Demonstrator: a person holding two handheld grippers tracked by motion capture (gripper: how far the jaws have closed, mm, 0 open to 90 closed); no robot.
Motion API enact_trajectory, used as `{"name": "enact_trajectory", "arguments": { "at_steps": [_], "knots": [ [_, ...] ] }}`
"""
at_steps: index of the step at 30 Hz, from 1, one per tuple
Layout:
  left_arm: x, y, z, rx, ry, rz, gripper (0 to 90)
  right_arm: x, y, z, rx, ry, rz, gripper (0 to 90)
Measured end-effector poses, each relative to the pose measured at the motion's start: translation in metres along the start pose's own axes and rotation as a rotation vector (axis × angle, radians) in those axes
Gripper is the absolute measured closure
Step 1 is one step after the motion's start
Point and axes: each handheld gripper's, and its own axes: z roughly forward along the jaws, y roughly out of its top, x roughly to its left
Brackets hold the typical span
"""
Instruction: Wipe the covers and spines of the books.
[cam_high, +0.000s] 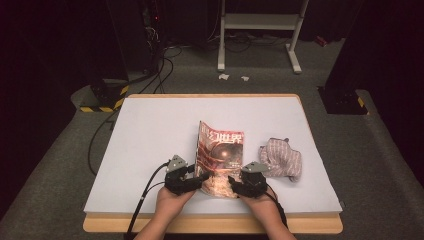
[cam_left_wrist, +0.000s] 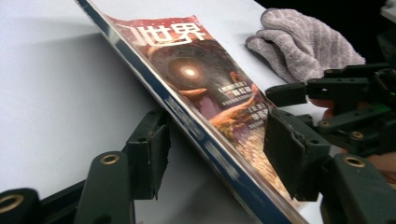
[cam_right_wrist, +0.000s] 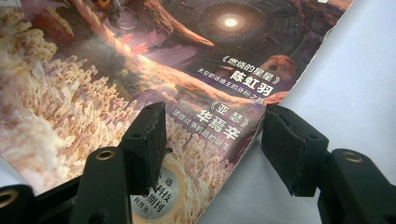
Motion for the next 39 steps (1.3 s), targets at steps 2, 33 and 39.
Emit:
{"name": "enact_trajectory", "arguments": {
  "at_steps": [2,33,39],
  "knots": [
    [-0.006,-0.005,-0.002,-0.009,0.008,0.014,40.7,0.0,0.0,0.0,0.0,-0.001,0.001,40.9],
    [0.013,-0.012,-0.008,-0.051,0.198,-0.061,78.5,0.004,0.0,-0.002,-0.034,0.01,-0.049,44.2],
    [0.022,-0.001,-0.015,-0.058,0.212,0.011,83.6,0.0,-0.001,-0.005,-0.062,0.003,-0.039,44.9]
  ]
}}
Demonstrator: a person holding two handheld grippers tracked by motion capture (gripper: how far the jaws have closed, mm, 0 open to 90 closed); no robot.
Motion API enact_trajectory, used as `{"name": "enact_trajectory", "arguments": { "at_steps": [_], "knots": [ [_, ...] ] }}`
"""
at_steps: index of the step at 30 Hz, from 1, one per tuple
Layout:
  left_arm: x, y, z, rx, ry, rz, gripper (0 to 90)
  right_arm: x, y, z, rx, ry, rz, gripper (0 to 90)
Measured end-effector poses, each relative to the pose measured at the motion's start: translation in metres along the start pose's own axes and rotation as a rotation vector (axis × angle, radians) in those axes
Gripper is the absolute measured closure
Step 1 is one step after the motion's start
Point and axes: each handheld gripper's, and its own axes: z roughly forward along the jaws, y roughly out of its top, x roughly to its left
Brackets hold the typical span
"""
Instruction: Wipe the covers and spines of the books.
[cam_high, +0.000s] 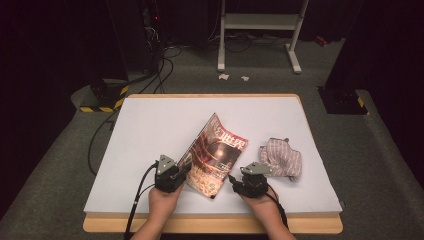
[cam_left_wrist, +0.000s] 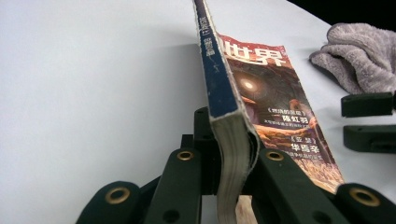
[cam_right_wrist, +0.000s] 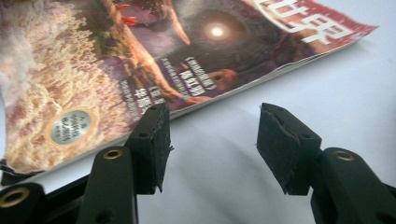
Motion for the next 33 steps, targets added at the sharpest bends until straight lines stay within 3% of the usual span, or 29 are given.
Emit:
{"name": "enact_trajectory", "arguments": {
  "at_steps": [6,16,21,26,33],
  "knots": [
    [0.001,0.013,-0.006,-0.024,-0.024,0.06,83.8,-0.007,0.0,-0.005,-0.03,-0.013,0.023,45.3],
    [-0.002,0.024,-0.009,-0.055,-0.046,0.104,83.7,-0.012,-0.001,-0.008,-0.034,-0.016,0.038,45.1],
    [-0.001,0.029,-0.011,-0.052,-0.056,0.104,83.7,-0.014,-0.002,-0.008,-0.037,-0.018,0.041,44.9],
    [-0.002,0.037,-0.016,-0.106,-0.061,0.092,84.0,-0.014,-0.002,-0.009,-0.04,-0.018,0.044,44.8],
    [-0.005,0.053,-0.026,-0.168,-0.051,0.116,84.1,-0.015,-0.002,-0.009,-0.047,-0.016,0.049,44.7]
  ]
}}
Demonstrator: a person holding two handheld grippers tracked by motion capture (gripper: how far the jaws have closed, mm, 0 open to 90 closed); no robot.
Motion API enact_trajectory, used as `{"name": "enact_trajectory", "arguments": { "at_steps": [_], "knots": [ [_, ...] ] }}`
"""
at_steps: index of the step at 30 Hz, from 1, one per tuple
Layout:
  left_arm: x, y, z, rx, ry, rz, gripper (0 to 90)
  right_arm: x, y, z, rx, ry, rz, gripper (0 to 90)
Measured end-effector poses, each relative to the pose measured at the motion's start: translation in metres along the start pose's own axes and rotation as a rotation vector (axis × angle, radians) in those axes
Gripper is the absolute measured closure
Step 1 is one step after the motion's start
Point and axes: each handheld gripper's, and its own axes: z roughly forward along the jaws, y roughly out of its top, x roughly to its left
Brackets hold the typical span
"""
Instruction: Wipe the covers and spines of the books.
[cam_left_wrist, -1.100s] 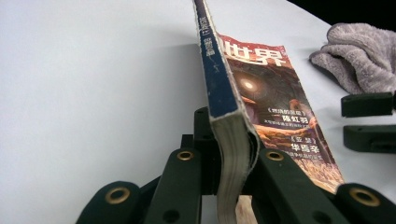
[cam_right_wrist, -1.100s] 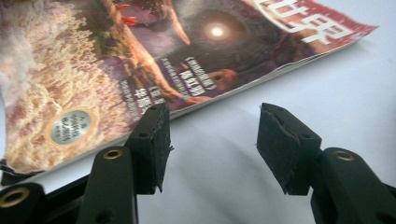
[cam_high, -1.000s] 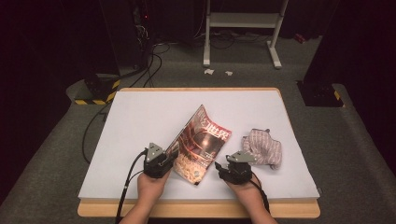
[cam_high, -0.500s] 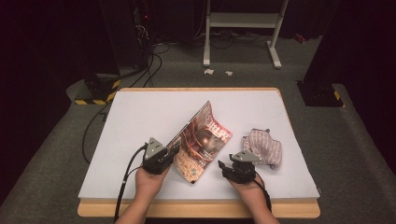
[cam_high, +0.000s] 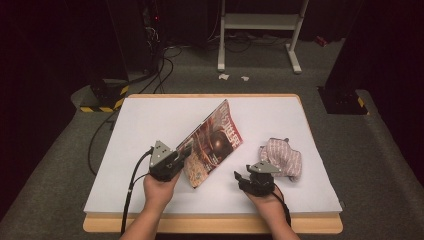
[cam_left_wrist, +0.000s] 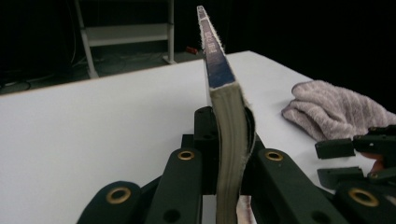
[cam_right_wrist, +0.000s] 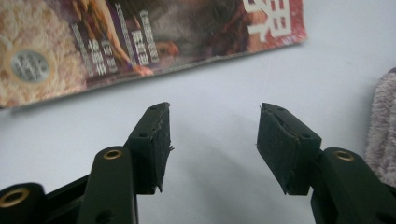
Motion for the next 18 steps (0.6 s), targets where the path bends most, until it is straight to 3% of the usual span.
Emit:
{"name": "enact_trajectory", "arguments": {
  "at_steps": [7,18],
  "knots": [
    [0.004,0.015,-0.006,-0.035,0.042,0.033,84.2,0.0,0.0,-0.001,-0.007,-0.002,0.0,44.9],
    [0.035,0.023,-0.02,-0.068,0.126,0.02,84.1,0.0,0.0,0.0,-0.006,-0.001,-0.003,44.9]
  ]
}}
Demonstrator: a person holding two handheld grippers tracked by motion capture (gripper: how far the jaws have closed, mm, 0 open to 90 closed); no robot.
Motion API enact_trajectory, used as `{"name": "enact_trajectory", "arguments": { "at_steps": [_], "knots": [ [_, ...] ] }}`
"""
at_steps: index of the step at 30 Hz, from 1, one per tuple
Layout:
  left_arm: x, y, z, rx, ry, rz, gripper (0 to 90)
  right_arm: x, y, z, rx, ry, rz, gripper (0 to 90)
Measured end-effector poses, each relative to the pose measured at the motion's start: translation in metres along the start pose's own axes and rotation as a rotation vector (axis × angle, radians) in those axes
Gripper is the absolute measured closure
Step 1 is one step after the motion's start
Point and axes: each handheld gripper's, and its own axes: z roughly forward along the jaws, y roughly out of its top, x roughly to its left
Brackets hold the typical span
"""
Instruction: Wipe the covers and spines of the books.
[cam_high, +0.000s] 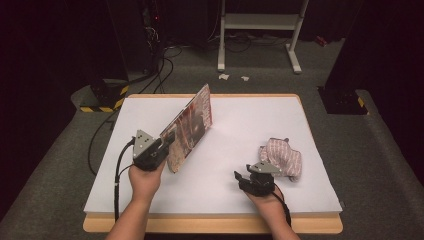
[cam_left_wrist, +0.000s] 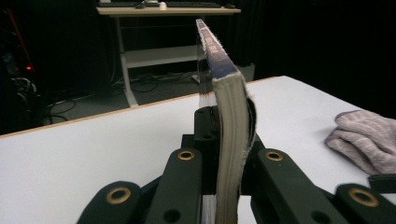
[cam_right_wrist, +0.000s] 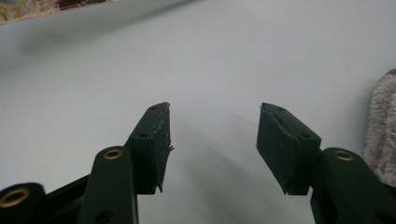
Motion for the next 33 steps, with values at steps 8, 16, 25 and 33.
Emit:
{"name": "enact_trajectory", "arguments": {
  "at_steps": [8,16,25,33],
  "knots": [
    [0.022,-0.002,-0.009,-0.013,0.066,0.01,84.1,0.001,0.0,0.001,0.003,0.0,-0.001,45.0],
    [0.03,-0.01,-0.011,-0.014,0.09,0.038,84.1,0.001,0.0,0.001,0.005,-0.002,-0.002,45.0],
    [0.007,-0.018,-0.006,-0.017,-0.012,0.058,83.9,0.001,-0.001,0.002,0.007,-0.002,-0.003,44.9],
    [-0.022,-0.032,0.009,0.042,-0.115,0.086,83.9,0.001,-0.001,0.001,0.009,-0.001,-0.003,44.4]
  ]
}}
